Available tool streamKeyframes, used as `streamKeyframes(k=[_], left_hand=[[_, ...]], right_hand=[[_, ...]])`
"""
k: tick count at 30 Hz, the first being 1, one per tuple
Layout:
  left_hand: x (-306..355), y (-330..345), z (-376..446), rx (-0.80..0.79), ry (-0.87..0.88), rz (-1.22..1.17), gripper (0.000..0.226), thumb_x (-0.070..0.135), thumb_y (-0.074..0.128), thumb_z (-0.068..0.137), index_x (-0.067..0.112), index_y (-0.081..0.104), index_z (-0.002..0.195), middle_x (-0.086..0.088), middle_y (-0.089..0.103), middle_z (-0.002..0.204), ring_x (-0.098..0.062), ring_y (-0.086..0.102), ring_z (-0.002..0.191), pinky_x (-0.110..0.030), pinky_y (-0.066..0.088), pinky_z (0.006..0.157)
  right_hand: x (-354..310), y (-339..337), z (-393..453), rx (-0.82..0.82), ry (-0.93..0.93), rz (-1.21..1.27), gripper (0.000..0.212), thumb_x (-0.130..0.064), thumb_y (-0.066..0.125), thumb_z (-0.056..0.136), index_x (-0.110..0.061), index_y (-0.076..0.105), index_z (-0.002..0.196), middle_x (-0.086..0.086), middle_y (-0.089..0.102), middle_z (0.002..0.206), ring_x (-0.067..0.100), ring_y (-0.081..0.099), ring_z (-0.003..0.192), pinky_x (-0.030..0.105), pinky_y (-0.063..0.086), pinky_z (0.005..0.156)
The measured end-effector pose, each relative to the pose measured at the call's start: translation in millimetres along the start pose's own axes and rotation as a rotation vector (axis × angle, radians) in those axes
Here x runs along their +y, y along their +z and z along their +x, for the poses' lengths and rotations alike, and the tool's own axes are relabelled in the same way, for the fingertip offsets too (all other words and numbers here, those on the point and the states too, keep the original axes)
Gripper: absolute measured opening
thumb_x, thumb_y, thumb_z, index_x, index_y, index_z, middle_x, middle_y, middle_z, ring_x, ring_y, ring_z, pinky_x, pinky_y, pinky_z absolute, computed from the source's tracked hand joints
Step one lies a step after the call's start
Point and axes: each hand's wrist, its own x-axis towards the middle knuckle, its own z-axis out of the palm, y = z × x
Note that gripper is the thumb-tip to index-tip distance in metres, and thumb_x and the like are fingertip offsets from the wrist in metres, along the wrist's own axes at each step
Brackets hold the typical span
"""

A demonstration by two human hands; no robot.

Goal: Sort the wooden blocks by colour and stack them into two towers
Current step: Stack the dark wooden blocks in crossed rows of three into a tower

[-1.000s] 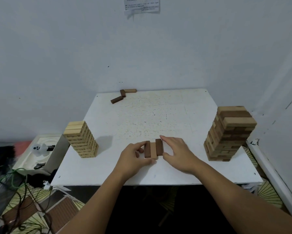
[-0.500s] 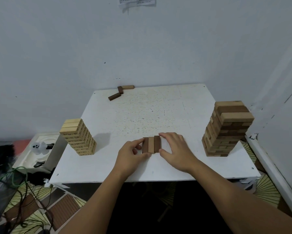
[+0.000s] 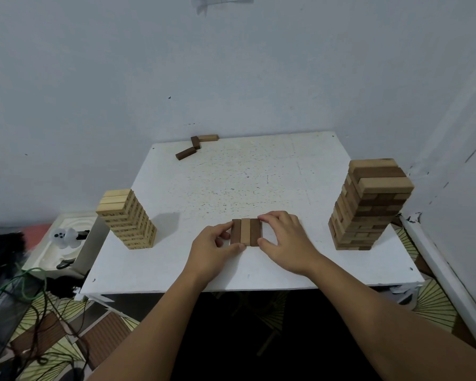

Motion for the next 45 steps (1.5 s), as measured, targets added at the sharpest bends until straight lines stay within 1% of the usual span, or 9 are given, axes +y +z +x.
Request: streamKeyframes(k=[6, 11, 18, 24, 28, 31, 33, 37, 45], left_hand=[[2, 0, -1, -0.004, -0.009, 0.0, 0.061, 0.029, 0.086, 0.083, 0.029, 0.064, 0.14, 0.009, 0.061, 0.109, -0.005, 0.054, 0.094, -0.013, 0.04, 0.08], [5, -1, -2, -0.016, -0.014, -0.011, 0.061, 0.028, 0.087, 0.082, 0.031, 0.065, 0.138, 0.009, 0.059, 0.109, -0.005, 0.054, 0.093, -0.014, 0.04, 0.081], [6, -3, -4, -0.018, 0.006, 0.017, 0.051, 0.024, 0.085, 0.083, 0.034, 0.069, 0.131, 0.011, 0.06, 0.108, -0.005, 0.054, 0.092, -0.012, 0.041, 0.079], [9, -3, -4, -0.028, 0.018, 0.024, 0.049, 0.024, 0.084, 0.085, 0.039, 0.068, 0.129, 0.01, 0.06, 0.108, -0.002, 0.054, 0.092, -0.009, 0.039, 0.08], [9, -4, -4, -0.035, 0.025, 0.03, 0.051, 0.022, 0.083, 0.085, 0.038, 0.068, 0.131, 0.009, 0.06, 0.109, -0.003, 0.054, 0.092, -0.011, 0.04, 0.081], [8, -5, -4, -0.047, 0.024, 0.028, 0.05, 0.022, 0.082, 0.087, 0.036, 0.067, 0.132, 0.008, 0.061, 0.111, -0.004, 0.054, 0.094, -0.013, 0.041, 0.082], [8, -6, -4, -0.052, 0.02, 0.024, 0.05, 0.021, 0.081, 0.087, 0.036, 0.067, 0.133, 0.007, 0.061, 0.111, -0.004, 0.054, 0.095, -0.013, 0.04, 0.082], [9, -6, -6, -0.057, 0.026, 0.042, 0.049, 0.023, 0.081, 0.088, 0.038, 0.065, 0.132, 0.006, 0.06, 0.112, -0.002, 0.053, 0.093, -0.009, 0.039, 0.08], [6, -6, -2, -0.086, 0.037, 0.068, 0.053, 0.024, 0.079, 0.09, 0.032, 0.064, 0.14, 0.002, 0.059, 0.114, -0.005, 0.053, 0.093, -0.014, 0.04, 0.085]], right_hand=[[-1, -1, -1, -0.012, 0.014, 0.005, 0.059, -0.04, 0.057, 0.098, -0.028, 0.04, 0.153, -0.006, 0.036, 0.151, 0.016, 0.024, 0.14, 0.032, 0.022, 0.118], [-5, -3, 2, -0.034, 0.061, 0.049, 0.062, -0.04, 0.053, 0.101, -0.031, 0.032, 0.158, -0.006, 0.032, 0.155, 0.018, 0.019, 0.145, 0.034, 0.018, 0.12], [-4, -2, 5, -0.07, 0.075, 0.038, 0.059, -0.038, 0.056, 0.098, -0.034, 0.038, 0.154, -0.009, 0.03, 0.153, 0.017, 0.018, 0.143, 0.034, 0.016, 0.12], [-5, -6, 6, -0.11, 0.083, 0.051, 0.061, -0.04, 0.059, 0.096, -0.037, 0.038, 0.153, -0.01, 0.028, 0.153, 0.017, 0.016, 0.143, 0.034, 0.016, 0.119], [-8, -10, 7, -0.154, 0.098, 0.076, 0.067, -0.043, 0.061, 0.094, -0.04, 0.034, 0.155, -0.01, 0.023, 0.154, 0.016, 0.012, 0.144, 0.035, 0.015, 0.12], [-9, -14, 7, -0.2, 0.096, 0.062, 0.078, -0.049, 0.067, 0.089, -0.041, 0.029, 0.157, -0.013, 0.019, 0.153, 0.012, 0.01, 0.143, 0.034, 0.015, 0.118], [-8, -15, 8, -0.208, 0.093, 0.053, 0.083, -0.052, 0.071, 0.085, -0.043, 0.029, 0.156, -0.013, 0.018, 0.153, 0.012, 0.01, 0.142, 0.033, 0.016, 0.117], [-7, -12, 7, -0.179, 0.07, 0.038, 0.077, -0.053, 0.073, 0.083, -0.045, 0.036, 0.15, -0.011, 0.021, 0.151, 0.016, 0.013, 0.141, 0.034, 0.018, 0.117], [-5, -11, 8, -0.158, 0.058, 0.042, 0.072, -0.056, 0.075, 0.08, -0.045, 0.041, 0.142, -0.014, 0.024, 0.142, 0.013, 0.016, 0.135, 0.029, 0.019, 0.111]])
